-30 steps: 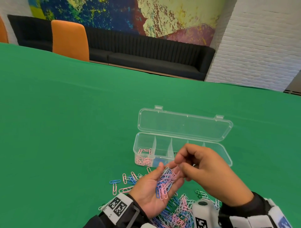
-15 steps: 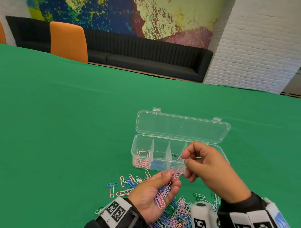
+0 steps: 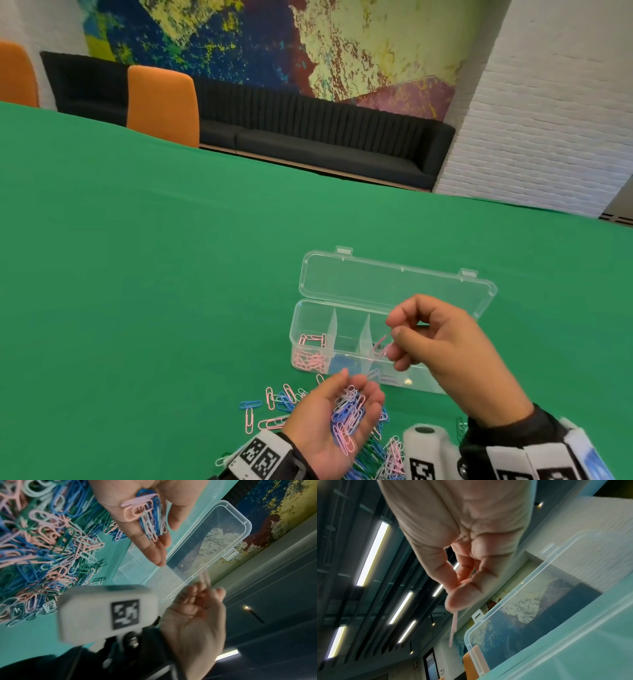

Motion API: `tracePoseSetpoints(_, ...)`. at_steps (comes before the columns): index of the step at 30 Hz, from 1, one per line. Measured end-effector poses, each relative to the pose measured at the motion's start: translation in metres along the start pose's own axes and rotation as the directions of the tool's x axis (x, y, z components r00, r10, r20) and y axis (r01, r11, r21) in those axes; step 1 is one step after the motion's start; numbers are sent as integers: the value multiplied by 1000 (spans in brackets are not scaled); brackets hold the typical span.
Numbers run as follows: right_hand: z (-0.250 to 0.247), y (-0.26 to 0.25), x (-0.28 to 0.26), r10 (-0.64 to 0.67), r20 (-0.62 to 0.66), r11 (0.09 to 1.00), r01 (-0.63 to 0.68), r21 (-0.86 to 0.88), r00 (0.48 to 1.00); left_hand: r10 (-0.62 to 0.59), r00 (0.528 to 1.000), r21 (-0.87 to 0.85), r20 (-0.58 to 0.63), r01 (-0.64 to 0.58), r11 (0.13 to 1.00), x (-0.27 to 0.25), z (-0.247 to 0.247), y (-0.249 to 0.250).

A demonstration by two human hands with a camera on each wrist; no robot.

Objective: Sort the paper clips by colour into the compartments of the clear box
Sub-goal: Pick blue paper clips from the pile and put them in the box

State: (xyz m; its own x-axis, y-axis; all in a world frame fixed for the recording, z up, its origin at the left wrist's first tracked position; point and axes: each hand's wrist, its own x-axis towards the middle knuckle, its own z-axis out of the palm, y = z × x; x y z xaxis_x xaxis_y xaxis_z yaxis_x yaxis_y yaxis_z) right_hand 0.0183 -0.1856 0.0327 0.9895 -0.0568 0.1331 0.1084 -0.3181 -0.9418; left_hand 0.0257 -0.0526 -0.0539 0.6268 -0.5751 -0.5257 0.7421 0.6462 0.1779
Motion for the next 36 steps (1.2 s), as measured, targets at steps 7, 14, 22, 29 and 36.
tracePoseSetpoints(7, 31, -34, 34, -124, 24, 972, 126, -199, 992, 14, 1000, -9, -9, -14, 1000, 3, -2, 2)
tracePoseSetpoints(14, 7, -12, -15, -89, 43, 932, 98, -348, 995, -29, 995, 48, 96, 24, 999, 5, -7, 1)
tracePoseSetpoints(22, -4, 4, -23, 61, 273, 822, 107, -559, 960, -20, 968, -5, 248, 22, 1000, 12, -10, 3)
tracePoseSetpoints(29, 17, 7, -25, 13, 380, 689, 267, -674, 925, 16, 941, -59, 337, 4, 998, 12, -11, 6)
tracePoseSetpoints(36, 39, 3, -35, 53, 482, 638, 342, -690, 875, 38, 936, -85, 349, -8, 996, 13, -12, 8)
